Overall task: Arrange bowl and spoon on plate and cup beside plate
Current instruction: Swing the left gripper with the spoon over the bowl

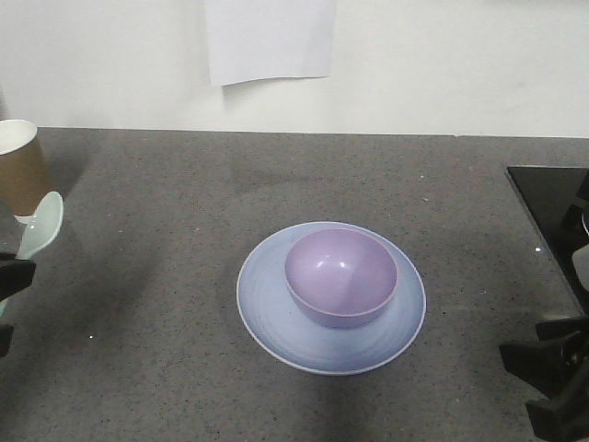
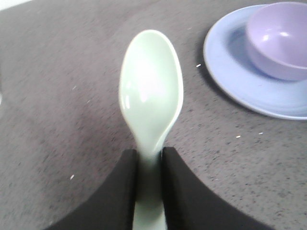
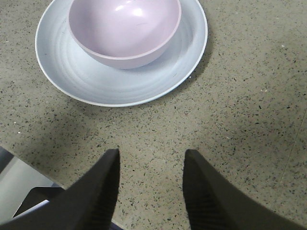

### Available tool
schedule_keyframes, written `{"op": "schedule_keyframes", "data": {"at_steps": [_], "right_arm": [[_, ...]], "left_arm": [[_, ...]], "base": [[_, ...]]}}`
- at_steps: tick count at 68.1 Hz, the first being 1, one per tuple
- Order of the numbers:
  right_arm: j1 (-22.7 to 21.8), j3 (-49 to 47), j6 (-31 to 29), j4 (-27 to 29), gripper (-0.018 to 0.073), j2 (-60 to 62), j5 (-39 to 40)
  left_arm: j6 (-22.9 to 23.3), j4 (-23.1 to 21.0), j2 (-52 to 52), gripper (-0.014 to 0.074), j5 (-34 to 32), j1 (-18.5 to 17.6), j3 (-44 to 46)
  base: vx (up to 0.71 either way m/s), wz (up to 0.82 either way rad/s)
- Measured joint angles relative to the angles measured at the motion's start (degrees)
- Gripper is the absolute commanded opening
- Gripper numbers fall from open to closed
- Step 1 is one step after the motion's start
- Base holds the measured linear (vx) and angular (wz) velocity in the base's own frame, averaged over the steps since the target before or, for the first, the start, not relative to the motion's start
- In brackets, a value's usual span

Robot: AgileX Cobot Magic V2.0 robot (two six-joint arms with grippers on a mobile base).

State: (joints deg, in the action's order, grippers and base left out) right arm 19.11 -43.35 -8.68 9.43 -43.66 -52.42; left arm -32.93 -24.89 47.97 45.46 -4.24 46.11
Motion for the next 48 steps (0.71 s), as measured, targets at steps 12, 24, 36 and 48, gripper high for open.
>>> {"op": "schedule_keyframes", "data": {"at_steps": [12,24,36,48], "right_arm": [[0.0,0.0,0.0,0.0,0.0302,0.0,0.0],[0.0,0.0,0.0,0.0,0.0302,0.0,0.0],[0.0,0.0,0.0,0.0,0.0302,0.0,0.0],[0.0,0.0,0.0,0.0,0.0302,0.0,0.0]], "left_arm": [[-8.0,-7.3,1.7,0.0069,0.0,0.0,0.0],[-12.5,-11.2,6.0,0.0074,1.2,-0.2,1.7],[-13.8,-12.2,11.0,0.0077,2.6,-4.0,7.2],[-14.1,-12.0,16.7,0.0083,2.2,-9.7,12.0]], "base": [[0.0,0.0],[0.0,0.0],[0.0,0.0],[0.0,0.0]]}}
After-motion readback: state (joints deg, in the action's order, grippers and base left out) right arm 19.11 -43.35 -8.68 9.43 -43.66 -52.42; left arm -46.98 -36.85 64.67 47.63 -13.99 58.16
